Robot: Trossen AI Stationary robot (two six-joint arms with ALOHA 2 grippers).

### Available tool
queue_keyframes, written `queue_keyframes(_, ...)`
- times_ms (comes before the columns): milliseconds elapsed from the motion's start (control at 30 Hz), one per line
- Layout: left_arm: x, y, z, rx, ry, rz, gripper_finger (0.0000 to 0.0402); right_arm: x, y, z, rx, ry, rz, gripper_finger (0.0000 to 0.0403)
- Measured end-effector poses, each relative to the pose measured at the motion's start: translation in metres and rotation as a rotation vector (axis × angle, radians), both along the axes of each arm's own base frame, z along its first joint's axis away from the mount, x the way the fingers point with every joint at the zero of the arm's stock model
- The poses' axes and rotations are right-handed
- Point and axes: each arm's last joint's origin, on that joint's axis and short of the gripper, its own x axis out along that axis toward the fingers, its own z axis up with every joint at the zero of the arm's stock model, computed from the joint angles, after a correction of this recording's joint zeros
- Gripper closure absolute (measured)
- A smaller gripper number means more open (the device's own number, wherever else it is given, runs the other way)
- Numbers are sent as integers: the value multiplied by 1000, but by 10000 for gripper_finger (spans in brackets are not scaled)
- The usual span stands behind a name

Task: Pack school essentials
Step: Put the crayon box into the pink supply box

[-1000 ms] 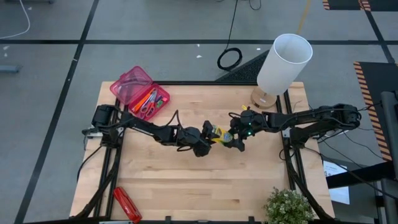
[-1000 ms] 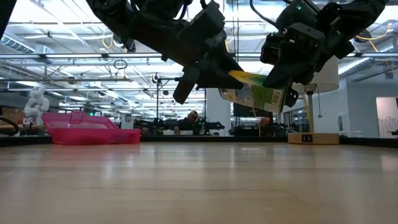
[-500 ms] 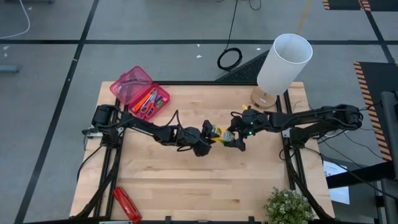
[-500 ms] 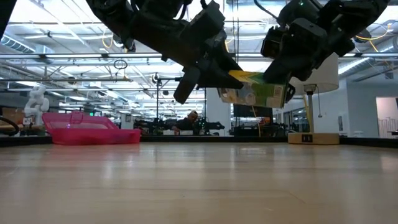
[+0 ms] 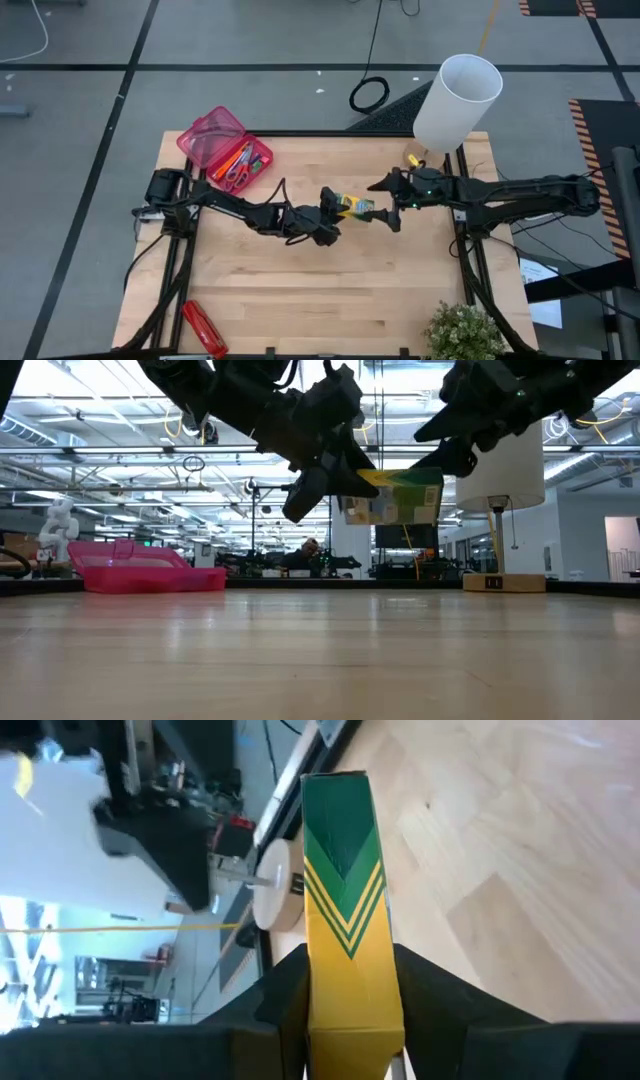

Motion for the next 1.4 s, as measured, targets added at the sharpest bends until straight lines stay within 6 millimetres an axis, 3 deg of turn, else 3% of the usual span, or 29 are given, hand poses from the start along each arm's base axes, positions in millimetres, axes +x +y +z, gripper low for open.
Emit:
queue_keyframes(267,-8,0,11,13,8,73,273,-4,11,-2,-154,61,31,22)
queue_keyframes(633,-30,-2,46,-86,-21,146,273,0,25,-7,-376,100,56,29)
queue_keyframes(733,-34,-2,52,-110,-43,155,273,0,27,-5,-383,84,72,54)
queue_keyframes(900,-35,-4,55,-107,-48,150,273,5,29,-1,-386,21,66,130)
queue_keyframes(1067,-36,-7,55,-95,-40,136,273,17,34,-10,-500,30,111,176)
queue_keyframes(1167,-36,-10,55,-80,-33,122,273,28,39,-17,-608,38,63,173)
queue_keyframes(1400,-37,-15,55,-68,-25,103,273,39,49,-25,-736,32,67,125)
